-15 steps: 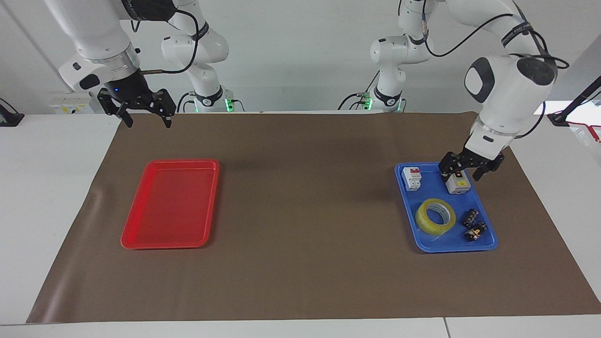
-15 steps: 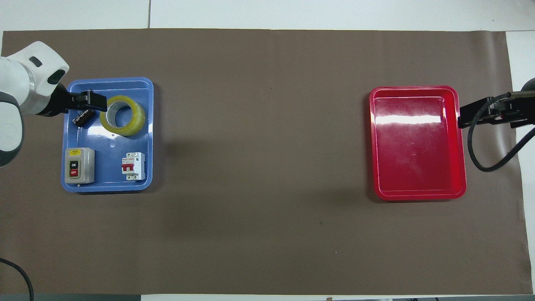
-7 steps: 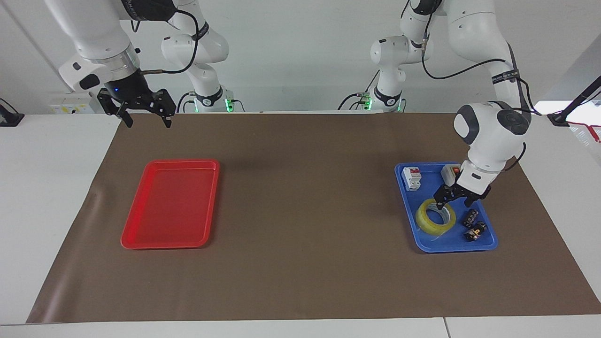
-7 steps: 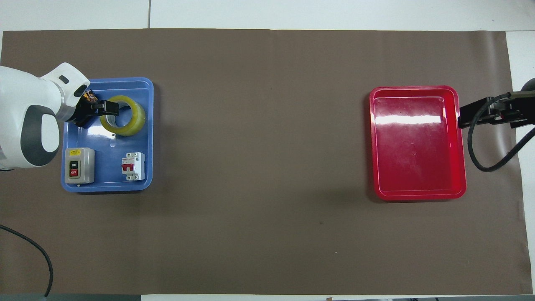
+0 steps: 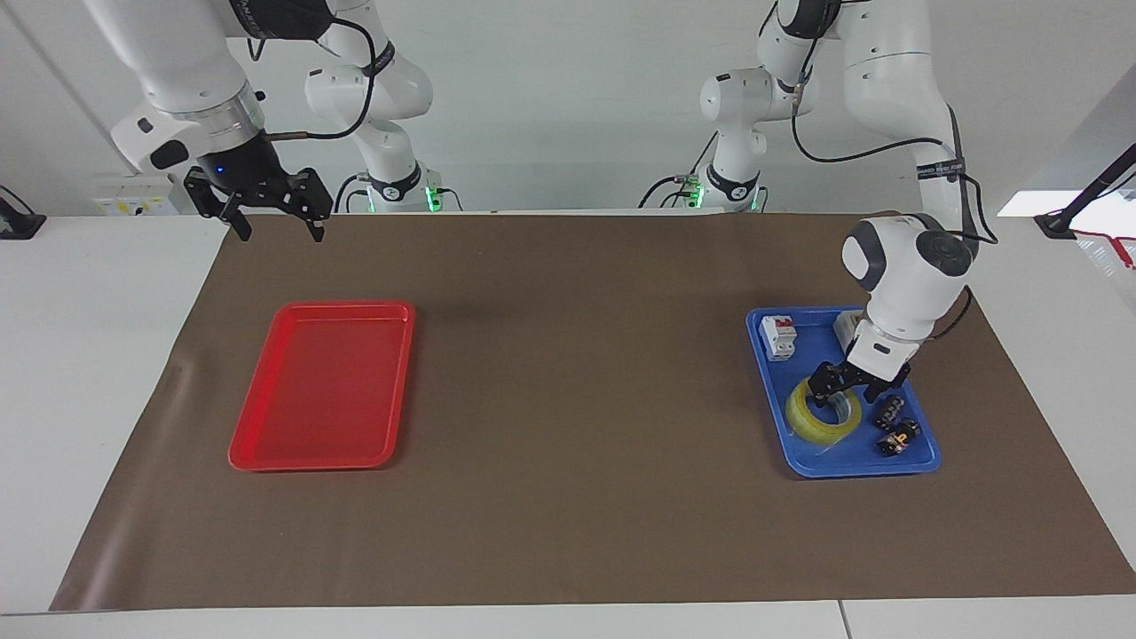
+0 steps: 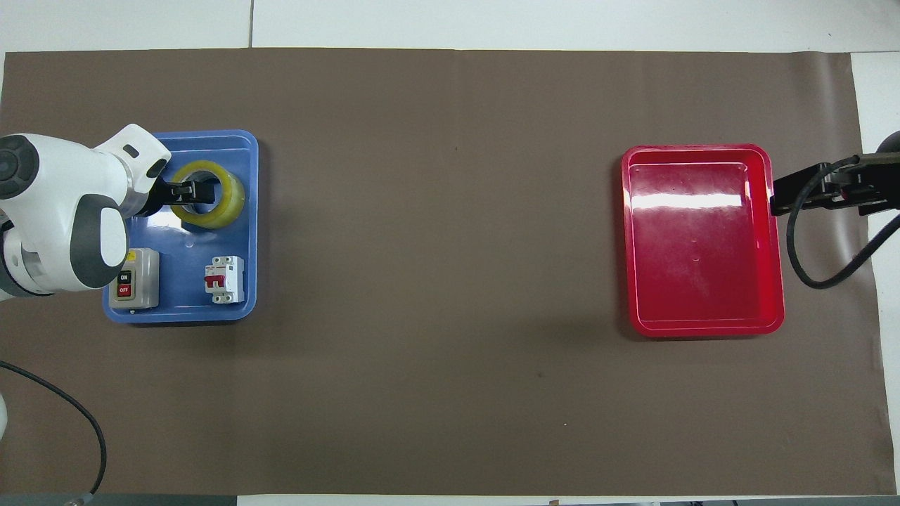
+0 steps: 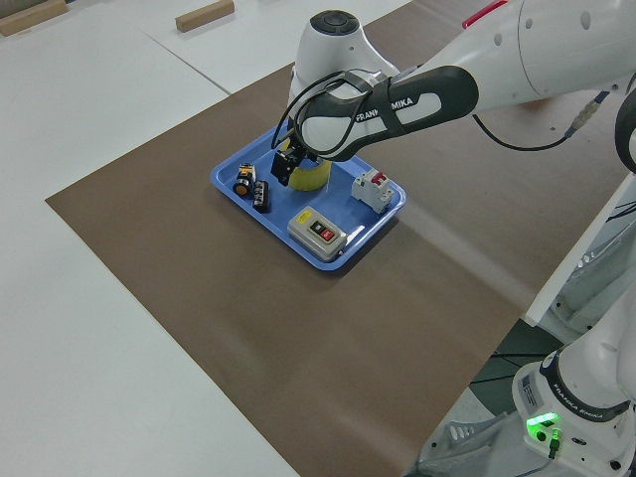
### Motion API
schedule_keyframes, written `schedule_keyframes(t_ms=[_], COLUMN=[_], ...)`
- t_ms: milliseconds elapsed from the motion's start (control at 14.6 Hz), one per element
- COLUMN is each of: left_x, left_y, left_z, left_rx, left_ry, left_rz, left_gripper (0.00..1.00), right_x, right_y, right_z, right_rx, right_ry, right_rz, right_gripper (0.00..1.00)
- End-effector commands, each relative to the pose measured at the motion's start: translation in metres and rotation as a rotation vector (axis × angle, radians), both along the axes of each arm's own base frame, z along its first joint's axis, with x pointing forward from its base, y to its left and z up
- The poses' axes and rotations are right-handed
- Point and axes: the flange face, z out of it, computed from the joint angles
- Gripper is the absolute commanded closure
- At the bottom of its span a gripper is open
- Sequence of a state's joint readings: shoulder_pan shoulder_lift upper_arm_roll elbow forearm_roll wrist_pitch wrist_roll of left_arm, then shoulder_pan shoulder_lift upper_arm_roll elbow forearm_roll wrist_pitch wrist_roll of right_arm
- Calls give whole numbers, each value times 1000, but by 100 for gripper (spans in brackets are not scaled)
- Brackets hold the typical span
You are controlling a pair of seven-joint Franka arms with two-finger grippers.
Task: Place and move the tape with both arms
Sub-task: 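Close the left gripper on the yellow tape roll's rim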
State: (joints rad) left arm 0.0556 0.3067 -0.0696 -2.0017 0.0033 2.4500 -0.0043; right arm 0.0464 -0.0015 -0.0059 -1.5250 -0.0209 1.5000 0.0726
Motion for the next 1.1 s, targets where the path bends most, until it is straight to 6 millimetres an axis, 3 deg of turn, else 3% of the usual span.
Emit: schedule_keyframes(t_ms=[0,69,137,275,412,756,824,1031], left_x=[0,2,3,3,4,-9,-14,-28], left_y=[4,5,5,16,14,1,-24,-121], left_z=[-2,0,1,2,8,90,100,98], left_rx=[15,14,13,15,16,25,22,-12], left_ry=[-35,-47,-55,-58,-64,-52,-44,-41], left_rz=[-4,-1,4,19,15,6,-9,53], left_gripper=[58,88,100,100,100,100,100,100], right_x=[2,2,2,2,2,2,2,2], right_y=[-1,-1,-1,-1,-1,-1,-1,-1], right_z=[1,1,1,1,1,1,1,1], right_rx=[12,12,12,12,12,12,12,12], right_ry=[3,3,3,3,3,3,3,3], right_rz=[3,3,3,3,3,5,3,5], right_gripper=[0,0,0,0,0,0,0,0])
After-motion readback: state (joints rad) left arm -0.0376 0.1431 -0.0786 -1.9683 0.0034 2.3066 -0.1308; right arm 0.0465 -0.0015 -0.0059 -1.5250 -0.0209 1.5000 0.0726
